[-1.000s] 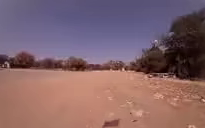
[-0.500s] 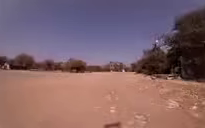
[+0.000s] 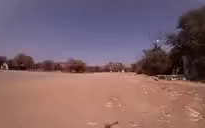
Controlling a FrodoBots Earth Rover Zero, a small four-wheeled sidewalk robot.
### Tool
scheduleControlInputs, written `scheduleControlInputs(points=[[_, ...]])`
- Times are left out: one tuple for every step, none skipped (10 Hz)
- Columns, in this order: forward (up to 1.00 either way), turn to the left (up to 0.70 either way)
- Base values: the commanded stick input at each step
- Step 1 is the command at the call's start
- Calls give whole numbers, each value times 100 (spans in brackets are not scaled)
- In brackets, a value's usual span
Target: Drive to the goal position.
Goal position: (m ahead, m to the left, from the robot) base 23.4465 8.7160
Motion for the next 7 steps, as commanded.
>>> scheduleControlInputs(points=[[100,2],[100,2],[100,2],[100,2],[100,2],[100,2],[100,2]])
